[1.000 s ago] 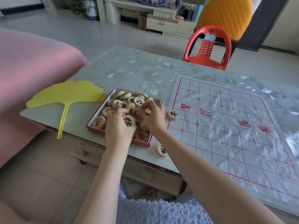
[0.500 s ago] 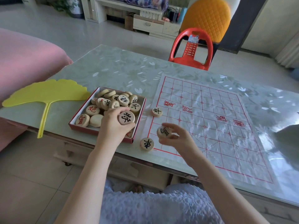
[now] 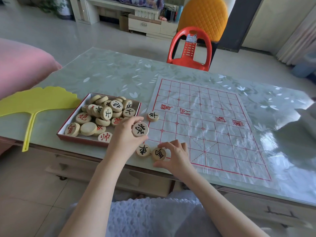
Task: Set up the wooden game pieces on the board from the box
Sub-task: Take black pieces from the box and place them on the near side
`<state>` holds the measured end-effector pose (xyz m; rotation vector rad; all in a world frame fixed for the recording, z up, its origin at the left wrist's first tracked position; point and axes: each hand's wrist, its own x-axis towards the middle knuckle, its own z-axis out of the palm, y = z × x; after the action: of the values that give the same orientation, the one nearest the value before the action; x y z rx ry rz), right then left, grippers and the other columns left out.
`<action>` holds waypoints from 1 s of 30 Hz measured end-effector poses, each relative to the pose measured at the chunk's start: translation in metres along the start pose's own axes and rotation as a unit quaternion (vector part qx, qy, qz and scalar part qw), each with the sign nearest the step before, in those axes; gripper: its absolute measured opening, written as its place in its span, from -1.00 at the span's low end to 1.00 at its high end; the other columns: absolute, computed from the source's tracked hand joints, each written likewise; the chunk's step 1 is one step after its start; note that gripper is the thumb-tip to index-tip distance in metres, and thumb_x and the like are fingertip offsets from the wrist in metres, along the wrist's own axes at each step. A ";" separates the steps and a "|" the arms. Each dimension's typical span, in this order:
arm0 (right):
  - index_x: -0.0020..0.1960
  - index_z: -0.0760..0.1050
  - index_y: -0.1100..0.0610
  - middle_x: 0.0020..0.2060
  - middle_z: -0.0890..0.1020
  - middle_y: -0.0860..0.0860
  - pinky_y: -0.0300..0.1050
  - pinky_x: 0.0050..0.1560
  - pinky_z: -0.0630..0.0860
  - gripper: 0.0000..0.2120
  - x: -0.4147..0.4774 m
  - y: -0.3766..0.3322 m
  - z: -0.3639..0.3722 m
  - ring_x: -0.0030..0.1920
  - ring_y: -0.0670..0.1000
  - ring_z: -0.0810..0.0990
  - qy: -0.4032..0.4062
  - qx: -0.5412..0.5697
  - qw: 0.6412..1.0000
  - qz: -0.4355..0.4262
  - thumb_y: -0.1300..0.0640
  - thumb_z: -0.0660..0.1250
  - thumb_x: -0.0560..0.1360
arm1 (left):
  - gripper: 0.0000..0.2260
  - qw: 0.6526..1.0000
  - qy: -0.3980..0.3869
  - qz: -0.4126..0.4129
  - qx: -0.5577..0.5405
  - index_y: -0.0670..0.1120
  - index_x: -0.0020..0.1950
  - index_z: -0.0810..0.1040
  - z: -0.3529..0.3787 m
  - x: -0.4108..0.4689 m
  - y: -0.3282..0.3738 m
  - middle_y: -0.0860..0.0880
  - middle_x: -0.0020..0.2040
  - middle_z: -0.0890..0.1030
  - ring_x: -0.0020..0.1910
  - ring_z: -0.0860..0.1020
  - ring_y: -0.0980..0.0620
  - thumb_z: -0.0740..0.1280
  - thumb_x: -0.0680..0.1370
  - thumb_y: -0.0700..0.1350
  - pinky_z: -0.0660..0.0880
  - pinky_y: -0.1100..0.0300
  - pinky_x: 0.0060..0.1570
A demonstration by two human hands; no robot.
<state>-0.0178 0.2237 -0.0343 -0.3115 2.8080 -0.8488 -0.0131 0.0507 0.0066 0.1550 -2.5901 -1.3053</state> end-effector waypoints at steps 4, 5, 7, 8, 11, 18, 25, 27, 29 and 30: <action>0.36 0.33 -0.08 0.18 0.31 -0.06 -0.16 0.24 0.19 -0.35 -0.010 0.011 -0.011 0.22 -0.02 0.18 0.022 0.053 0.998 -0.002 -0.09 0.47 0.33 | -0.53 1.000 -0.024 0.006 -0.009 0.03 0.20 0.50 0.011 -0.001 0.009 0.07 0.12 0.56 0.10 0.51 0.10 0.51 0.32 -0.13 0.50 0.13 0.12; 0.34 0.35 -0.08 0.17 0.32 -0.07 -0.16 0.23 0.20 -0.40 -0.014 0.017 -0.017 0.21 -0.03 0.20 0.045 0.072 0.996 0.006 -0.06 0.46 0.35 | -0.54 0.999 -0.033 0.011 -0.008 0.01 0.20 0.51 0.016 -0.002 0.014 0.06 0.10 0.57 0.08 0.51 0.12 0.51 0.33 -0.12 0.50 0.18 0.10; 0.27 0.41 -0.07 0.15 0.36 -0.07 -0.10 0.24 0.28 -0.56 -0.021 0.037 -0.032 0.22 0.00 0.26 0.100 0.104 0.989 0.041 0.03 0.42 0.42 | -0.55 0.998 -0.059 0.022 0.001 -0.01 0.19 0.52 0.031 -0.006 0.025 0.06 0.07 0.56 0.04 0.51 0.13 0.51 0.33 -0.10 0.46 0.27 0.05; 0.25 0.43 -0.07 0.14 0.38 -0.07 -0.07 0.23 0.32 -0.61 -0.025 0.048 -0.039 0.23 0.03 0.30 0.128 0.124 0.982 0.066 0.10 0.39 0.45 | -0.56 0.997 -0.077 0.028 0.006 -0.01 0.18 0.52 0.041 -0.008 0.030 0.07 0.06 0.56 0.04 0.50 0.13 0.51 0.33 -0.08 0.45 0.28 0.03; 0.20 0.45 -0.04 0.15 0.43 -0.04 -0.07 0.18 0.35 -0.66 -0.037 0.079 -0.059 0.22 0.06 0.36 0.211 0.207 0.946 0.131 0.25 0.30 0.49 | -0.56 0.990 -0.134 0.039 0.036 0.00 0.16 0.53 0.076 -0.016 0.044 0.06 0.07 0.56 0.10 0.47 0.08 0.52 0.31 -0.03 0.43 0.20 0.10; 0.17 0.46 -0.02 0.14 0.46 -0.04 0.01 0.22 0.35 -0.63 -0.063 0.128 -0.079 0.22 0.08 0.36 0.288 0.237 0.907 0.194 0.32 0.26 0.45 | -0.54 0.966 -0.227 0.101 0.078 0.04 0.21 0.49 0.143 -0.034 0.065 0.08 0.13 0.54 0.12 0.40 0.09 0.49 0.34 0.03 0.31 0.30 0.05; 0.15 0.47 -0.03 0.10 0.45 -0.08 -0.06 0.21 0.33 -0.65 -0.065 0.132 -0.082 0.21 0.04 0.35 0.271 0.254 0.911 0.179 0.29 0.26 0.45 | -0.51 0.964 -0.224 0.125 0.075 0.02 0.26 0.48 0.170 -0.037 0.071 0.06 0.13 0.55 0.14 0.39 0.07 0.47 0.37 0.06 0.30 0.31 0.08; 0.14 0.46 -0.05 0.10 0.44 -0.08 -0.01 0.24 0.35 -0.65 -0.065 0.130 -0.081 0.21 0.04 0.35 0.261 0.256 0.914 0.175 0.28 0.26 0.45 | -0.50 0.960 -0.222 0.136 0.101 0.01 0.28 0.47 0.174 -0.038 0.069 0.05 0.16 0.54 0.16 0.38 0.05 0.44 0.38 0.09 0.30 0.24 0.14; 0.15 0.46 -0.05 0.11 0.43 -0.08 0.01 0.25 0.35 -0.65 -0.064 0.129 -0.080 0.21 0.03 0.35 0.252 0.256 0.918 0.170 0.28 0.26 0.45 | -0.46 0.957 -0.223 0.144 0.119 0.02 0.33 0.43 0.175 -0.039 0.068 0.07 0.21 0.49 0.21 0.33 0.04 0.42 0.39 0.12 0.24 0.22 0.21; 0.15 0.46 -0.06 0.12 0.43 -0.07 -0.01 0.24 0.36 -0.66 -0.064 0.127 -0.079 0.21 0.02 0.36 0.247 0.258 0.919 0.166 0.28 0.26 0.45 | -0.43 0.957 -0.221 0.145 0.121 0.03 0.35 0.40 0.174 -0.039 0.067 0.09 0.23 0.46 0.23 0.30 0.05 0.42 0.39 0.14 0.20 0.23 0.21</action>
<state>0.0061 0.3848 -0.0338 0.5158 2.7597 -1.7053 -0.0190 0.2339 -0.0453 -0.5164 -2.9831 -1.0032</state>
